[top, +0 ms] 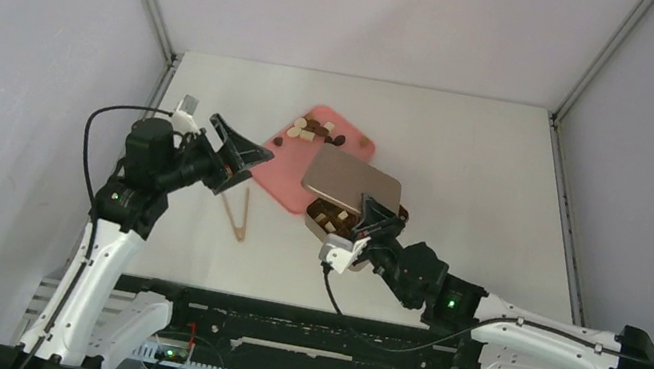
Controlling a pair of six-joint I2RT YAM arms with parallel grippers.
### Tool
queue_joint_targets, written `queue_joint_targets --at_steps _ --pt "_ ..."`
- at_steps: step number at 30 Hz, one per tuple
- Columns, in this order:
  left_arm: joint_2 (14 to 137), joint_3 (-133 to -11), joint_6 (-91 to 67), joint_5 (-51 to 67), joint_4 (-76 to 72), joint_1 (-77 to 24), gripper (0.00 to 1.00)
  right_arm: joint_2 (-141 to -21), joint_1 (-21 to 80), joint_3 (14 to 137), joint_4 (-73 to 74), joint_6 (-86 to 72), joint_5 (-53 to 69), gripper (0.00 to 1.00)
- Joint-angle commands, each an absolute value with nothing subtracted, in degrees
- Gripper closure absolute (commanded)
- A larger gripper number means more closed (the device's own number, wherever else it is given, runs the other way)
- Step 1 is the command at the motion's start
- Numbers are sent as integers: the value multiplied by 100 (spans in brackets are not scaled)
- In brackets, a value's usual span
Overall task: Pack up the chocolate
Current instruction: Pick up the box lid from the center of the board.
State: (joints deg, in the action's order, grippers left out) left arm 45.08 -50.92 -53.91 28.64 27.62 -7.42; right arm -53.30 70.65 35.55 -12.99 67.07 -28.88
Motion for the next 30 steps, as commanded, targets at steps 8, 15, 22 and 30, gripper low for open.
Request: queue_joint_targets --at_steps 8,15,22,30 --pt "4742 -5564 -5654 3454 2383 -721 2 -5731 7435 3286 -3335 8878 -3115 100" --pt "4909 -5571 -5717 3780 2231 -882 7 -6026 7640 3298 -3827 9464 -3114 100" --pt "5067 -5527 -5862 4006 1961 -1031 13 -6242 7746 3338 -4089 9700 -3155 100" --pt "5376 -5526 -5926 4021 1684 -1262 29 -6325 7825 3349 -4175 9791 -3190 100"
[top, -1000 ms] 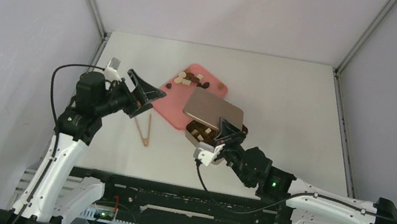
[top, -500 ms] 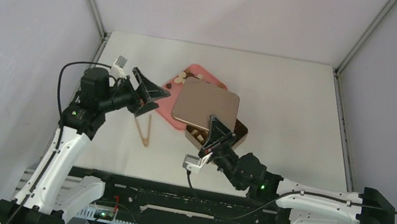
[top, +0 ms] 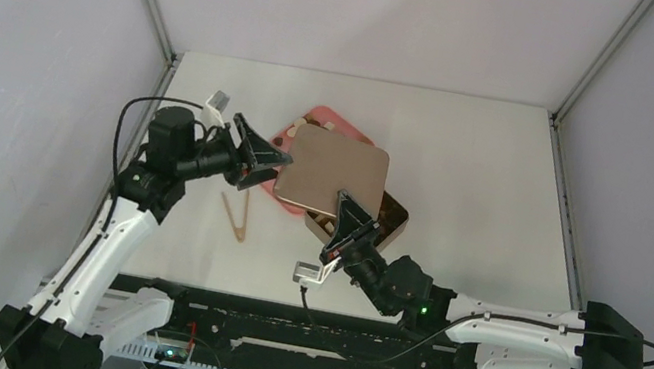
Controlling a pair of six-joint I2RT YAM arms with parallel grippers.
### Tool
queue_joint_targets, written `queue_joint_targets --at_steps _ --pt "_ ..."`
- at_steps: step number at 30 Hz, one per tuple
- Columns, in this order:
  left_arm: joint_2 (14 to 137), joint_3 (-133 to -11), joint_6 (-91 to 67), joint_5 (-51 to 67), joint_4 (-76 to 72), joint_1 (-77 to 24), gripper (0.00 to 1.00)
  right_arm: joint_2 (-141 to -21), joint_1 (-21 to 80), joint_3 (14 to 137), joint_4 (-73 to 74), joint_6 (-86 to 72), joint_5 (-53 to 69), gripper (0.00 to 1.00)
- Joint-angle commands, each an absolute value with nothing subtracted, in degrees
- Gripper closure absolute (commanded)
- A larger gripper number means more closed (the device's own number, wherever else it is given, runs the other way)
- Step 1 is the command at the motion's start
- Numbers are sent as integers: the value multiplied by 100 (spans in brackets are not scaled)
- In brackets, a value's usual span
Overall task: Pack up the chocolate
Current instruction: Pick up the box lid from the center of the board.
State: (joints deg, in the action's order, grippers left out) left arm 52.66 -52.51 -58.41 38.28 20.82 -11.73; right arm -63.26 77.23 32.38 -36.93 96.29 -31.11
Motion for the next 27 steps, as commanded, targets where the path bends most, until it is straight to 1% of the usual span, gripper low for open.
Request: queue_joint_targets --at_steps 1,5,7,10,12,17,21,24,27 --pt "5408 -5516 -5943 4017 1627 -1292 31 -6347 7831 3349 -4175 9791 -3190 100" --pt "5567 -5555 -6046 4128 1395 -1450 40 -6422 7846 3349 -4195 9784 -3199 100" --pt "5606 -5569 -6074 4182 1295 -1482 47 -6479 7842 3349 -4229 9763 -3199 100" --pt "5591 -5535 -6086 4134 1217 -1503 60 -6582 7821 3349 -4230 9639 -3209 100" --pt "5585 -5479 -6089 4107 1181 -1503 75 -6653 7789 3349 -4183 9527 -3208 100" --pt "5593 -5306 -6135 4017 969 -1499 99 -6767 7755 3349 -4119 9318 -3306 86" --pt "5640 -5274 -6086 3988 829 -1463 100 -6720 7744 3349 -3728 9016 -3435 69" --pt "5679 -5241 -5999 3891 749 -1357 100 -6629 7743 3349 -3436 8563 -3559 51" --pt "5777 -5213 -5855 3832 689 -1193 100 -6528 7755 3349 -3020 8075 -3705 38"
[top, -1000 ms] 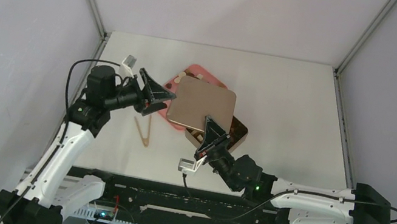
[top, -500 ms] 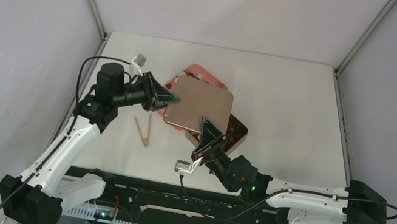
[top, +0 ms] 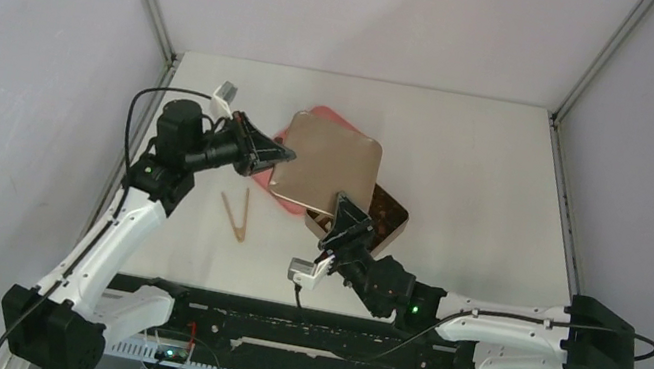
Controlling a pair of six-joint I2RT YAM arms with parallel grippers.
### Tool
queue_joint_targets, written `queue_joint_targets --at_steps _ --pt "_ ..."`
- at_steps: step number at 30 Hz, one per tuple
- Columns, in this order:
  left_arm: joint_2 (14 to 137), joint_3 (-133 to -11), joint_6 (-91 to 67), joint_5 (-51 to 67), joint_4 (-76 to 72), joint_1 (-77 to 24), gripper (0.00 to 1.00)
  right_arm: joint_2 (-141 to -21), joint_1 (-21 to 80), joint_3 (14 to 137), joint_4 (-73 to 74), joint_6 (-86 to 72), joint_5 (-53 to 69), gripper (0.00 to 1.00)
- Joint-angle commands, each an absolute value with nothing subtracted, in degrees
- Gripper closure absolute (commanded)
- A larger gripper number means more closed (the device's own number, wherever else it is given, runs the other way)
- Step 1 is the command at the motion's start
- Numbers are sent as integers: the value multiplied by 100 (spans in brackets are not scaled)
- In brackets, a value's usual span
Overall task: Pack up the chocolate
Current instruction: Pick up the box lid from the center of the board.
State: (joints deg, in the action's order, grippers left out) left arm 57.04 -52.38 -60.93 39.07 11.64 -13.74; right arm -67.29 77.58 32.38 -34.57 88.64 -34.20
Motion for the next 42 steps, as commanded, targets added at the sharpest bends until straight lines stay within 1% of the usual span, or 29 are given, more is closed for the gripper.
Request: queue_joint_targets --at_steps 1,4,5,8,12,17,20,23,27,35,39,42 --pt "5829 -5212 -5801 3840 664 -1139 100 -6515 7771 3349 -2905 7893 -3778 33" --pt "6029 -5237 -5538 3868 643 -1032 100 -6443 7828 3349 -2616 7265 -3947 21" --pt "6115 -5259 -5469 3910 642 -1002 100 -6405 7835 3349 -2473 7012 -3974 19" --pt "6389 -5278 -5348 4108 498 -903 100 -6300 7832 3378 -1969 6116 -4103 13" --pt "6731 -5346 -5028 4147 505 -896 100 -6288 7784 3818 -948 4621 -4424 9" --pt "7162 -5352 -4815 4176 272 -895 100 -6056 7553 4132 -109 2912 -4437 7" --pt "7579 -5473 -4735 4472 112 -897 100 -5865 7205 4294 485 1705 -4314 6" --pt "7918 -5580 -4710 4690 -101 -971 100 -5616 6690 4316 820 408 -4052 6" --pt "8474 -5795 -4608 4942 -243 -1218 100 -5287 5752 4289 1260 -1491 -3244 6" --pt "9211 -6306 -4401 5210 -334 -1720 100 -5043 4517 3678 1153 -3601 -2559 6" --pt "9543 -6577 -4221 5462 -278 -1874 100 -4976 4136 3230 717 -4345 -2358 6" --pt "9758 -6790 -3868 5524 127 -1971 100 -5050 3982 3013 489 -4773 -2384 6"
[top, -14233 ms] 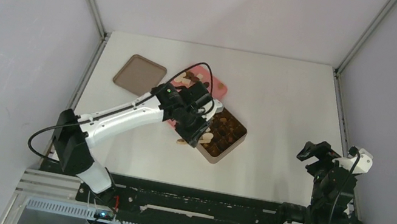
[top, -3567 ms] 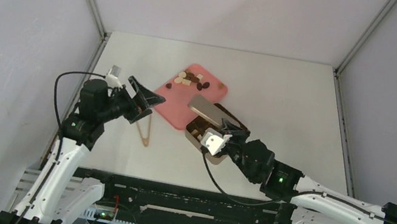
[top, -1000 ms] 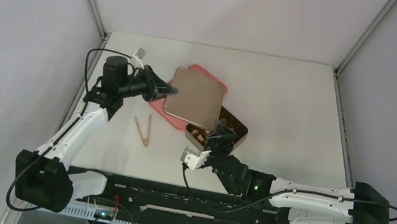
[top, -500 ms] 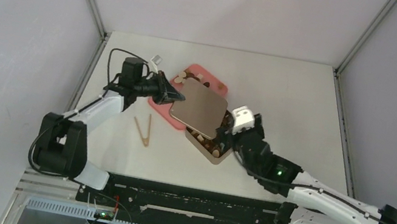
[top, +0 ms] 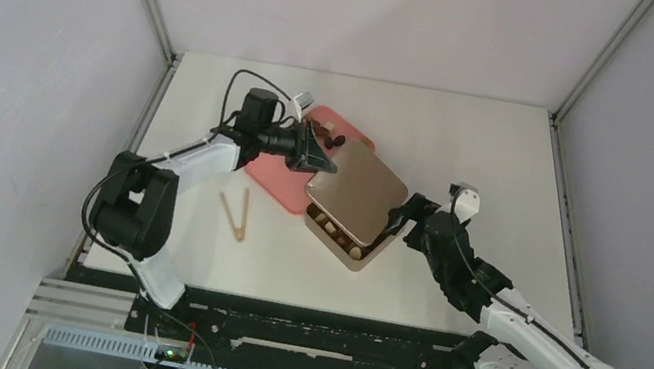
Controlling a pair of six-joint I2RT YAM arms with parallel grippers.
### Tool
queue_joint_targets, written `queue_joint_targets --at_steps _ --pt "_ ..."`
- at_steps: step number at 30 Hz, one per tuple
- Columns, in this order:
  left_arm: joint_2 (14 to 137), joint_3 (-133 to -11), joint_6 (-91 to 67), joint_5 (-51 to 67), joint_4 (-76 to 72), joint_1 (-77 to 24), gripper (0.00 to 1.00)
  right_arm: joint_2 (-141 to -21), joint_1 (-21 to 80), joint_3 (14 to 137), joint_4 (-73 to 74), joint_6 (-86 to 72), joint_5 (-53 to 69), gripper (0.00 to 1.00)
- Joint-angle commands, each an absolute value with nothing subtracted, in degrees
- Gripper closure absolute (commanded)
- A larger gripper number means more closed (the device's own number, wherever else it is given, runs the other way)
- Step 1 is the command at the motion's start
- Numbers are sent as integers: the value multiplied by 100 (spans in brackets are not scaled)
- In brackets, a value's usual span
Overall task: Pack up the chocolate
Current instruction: Pick up the box lid from the center of the board, then close the box lid on the packing box.
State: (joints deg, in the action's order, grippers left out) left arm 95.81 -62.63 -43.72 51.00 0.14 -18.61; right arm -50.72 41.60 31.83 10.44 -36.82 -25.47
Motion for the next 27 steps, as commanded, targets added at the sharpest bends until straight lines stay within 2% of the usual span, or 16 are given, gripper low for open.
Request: queue_joint_targets --at_steps 1,5,12,17,21,27 --pt "9833 -6853 -3716 5508 378 -1995 100 -5098 3955 2969 459 -4901 -2434 6" --pt "10190 -7055 -3262 5523 978 -2070 100 -5288 3810 2771 130 -5316 -2414 6" --pt "10369 -7257 -3128 5601 1115 -2228 100 -5576 3720 2352 -473 -5797 -2319 6" --pt "10400 -7184 -3368 5509 803 -2294 100 -5720 3666 2197 -760 -5950 -2218 6" --pt "10040 -6749 -4106 5728 -424 -2294 100 -5757 3636 2115 -867 -5996 -2208 6" --pt "9983 -6793 -4104 5567 -325 -2311 100 -5671 3511 1907 -1128 -6117 -2140 6"
